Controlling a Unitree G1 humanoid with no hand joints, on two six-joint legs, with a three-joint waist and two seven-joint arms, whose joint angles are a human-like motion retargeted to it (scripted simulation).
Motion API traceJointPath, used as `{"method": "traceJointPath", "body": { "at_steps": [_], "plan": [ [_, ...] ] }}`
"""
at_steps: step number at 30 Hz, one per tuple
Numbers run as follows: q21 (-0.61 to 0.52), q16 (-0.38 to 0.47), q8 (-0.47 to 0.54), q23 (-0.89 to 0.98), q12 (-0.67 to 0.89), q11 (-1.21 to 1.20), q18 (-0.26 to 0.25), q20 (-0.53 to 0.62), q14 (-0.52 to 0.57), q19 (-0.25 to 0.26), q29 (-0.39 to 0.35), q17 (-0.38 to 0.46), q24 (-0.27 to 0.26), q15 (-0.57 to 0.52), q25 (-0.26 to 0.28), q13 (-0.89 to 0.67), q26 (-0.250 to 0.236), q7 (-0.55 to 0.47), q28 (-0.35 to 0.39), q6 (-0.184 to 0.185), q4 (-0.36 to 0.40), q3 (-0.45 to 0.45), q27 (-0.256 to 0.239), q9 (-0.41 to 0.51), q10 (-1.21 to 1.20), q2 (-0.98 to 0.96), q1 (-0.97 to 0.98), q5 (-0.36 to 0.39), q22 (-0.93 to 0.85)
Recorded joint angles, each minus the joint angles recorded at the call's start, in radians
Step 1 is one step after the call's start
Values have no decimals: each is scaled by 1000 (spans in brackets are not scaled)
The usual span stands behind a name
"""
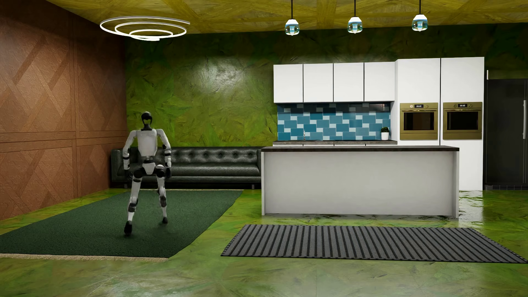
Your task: Walk to the sofa
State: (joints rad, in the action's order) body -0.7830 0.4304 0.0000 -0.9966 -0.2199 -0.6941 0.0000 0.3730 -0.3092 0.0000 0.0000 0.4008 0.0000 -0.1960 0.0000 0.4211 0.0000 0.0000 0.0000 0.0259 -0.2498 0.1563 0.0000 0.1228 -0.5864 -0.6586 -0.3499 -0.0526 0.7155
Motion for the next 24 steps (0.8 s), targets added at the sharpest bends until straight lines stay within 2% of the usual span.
{"method": "traceJointPath", "body": {
  "at_steps": [1,3,4,6,7,8,9,10,11,13,14,15,16,17,18,19,20,21,22,23,24],
  "plan": [
    [-29,-1,0,-41,-4,-62,0,-24,74,0,0,-3,0,-33,0,-9,0,0,0,22,-14,17,0,5,-14,-19,-25,26,1],
    [-43,-6,0,-54,-38,-95,0,-24,278,0,0,-7,0,84,0,3,0,0,0,42,-30,17,0,-26,-178,45,75,83,44],
    [-13,-11,0,-24,-44,-95,0,-15,288,0,0,-8,0,150,0,15,0,0,0,47,-7,-39,0,-33,-318,92,163,115,70],
    [-39,-19,0,28,-78,-12,0,11,187,0,0,-4,0,230,0,-37,0,0,0,62,28,-164,0,8,-611,288,321,210,86],
    [-32,-25,0,67,-106,48,0,28,110,0,0,-1,0,278,0,-81,0,0,0,59,60,-211,0,12,-694,392,434,241,100],
    [23,-23,0,118,-131,115,0,59,54,0,0,2,0,341,0,-117,0,0,0,56,91,-261,0,24,-702,511,531,260,109],
    [88,-20,0,172,-154,163,0,95,35,0,0,5,0,396,0,-155,0,0,0,55,107,-313,0,18,-659,594,650,272,126],
    [146,-22,0,230,-185,200,0,106,34,0,0,13,0,454,0,-186,0,0,0,45,138,-371,0,24,-539,702,706,242,140],
    [225,-23,0,299,-209,233,0,126,57,0,0,24,0,508,0,-220,0,0,0,45,139,-422,0,15,-398,776,769,228,157],
    [316,-29,0,387,-258,279,0,136,128,0,0,34,0,603,0,-309,0,0,0,48,133,-483,0,-12,-48,922,831,203,176],
    [343,-28,0,433,-281,286,0,140,130,0,0,47,0,631,0,-345,0,0,0,51,130,-501,0,-33,89,973,851,193,178],
    [377,-26,0,469,-295,284,0,142,101,0,0,56,0,630,0,-366,0,0,0,58,116,-528,0,-47,115,1019,876,176,181],
    [404,-26,0,487,-308,263,0,140,110,0,0,56,0,596,0,-375,0,0,0,48,113,-575,0,-46,64,1057,893,120,188],
    [422,-27,0,489,-304,203,0,155,186,0,0,47,0,518,0,-368,0,0,0,25,126,-594,0,-48,-74,1069,938,66,213],
    [424,-30,0,454,-283,85,0,177,199,0,0,18,0,377,0,-344,0,0,0,-15,171,-587,0,-35,-206,1059,951,7,267],
    [417,-39,0,417,-248,-104,0,179,150,0,0,8,0,217,0,-315,0,0,0,-20,198,-558,0,-25,-271,999,899,-13,298],
    [362,-56,0,377,-239,-371,0,154,89,0,0,13,0,102,0,-303,0,0,0,-8,214,-520,0,-32,-290,870,848,16,272],
    [299,-66,0,322,-224,-584,0,138,72,0,0,7,0,113,0,-298,0,0,0,-17,255,-443,0,-19,-252,761,753,13,227],
    [240,-73,0,262,-199,-688,0,118,79,0,0,-1,0,132,0,-278,0,0,0,4,269,-360,0,-8,-198,670,656,48,175],
    [236,-85,0,248,-166,-727,0,85,81,0,0,-2,0,133,0,-225,0,0,0,31,274,-283,0,-11,-144,552,575,75,109],
    [251,-92,0,237,-140,-659,0,77,80,0,0,0,0,106,0,-157,0,0,0,59,273,-220,0,-6,-77,467,467,101,37]
  ]
}}
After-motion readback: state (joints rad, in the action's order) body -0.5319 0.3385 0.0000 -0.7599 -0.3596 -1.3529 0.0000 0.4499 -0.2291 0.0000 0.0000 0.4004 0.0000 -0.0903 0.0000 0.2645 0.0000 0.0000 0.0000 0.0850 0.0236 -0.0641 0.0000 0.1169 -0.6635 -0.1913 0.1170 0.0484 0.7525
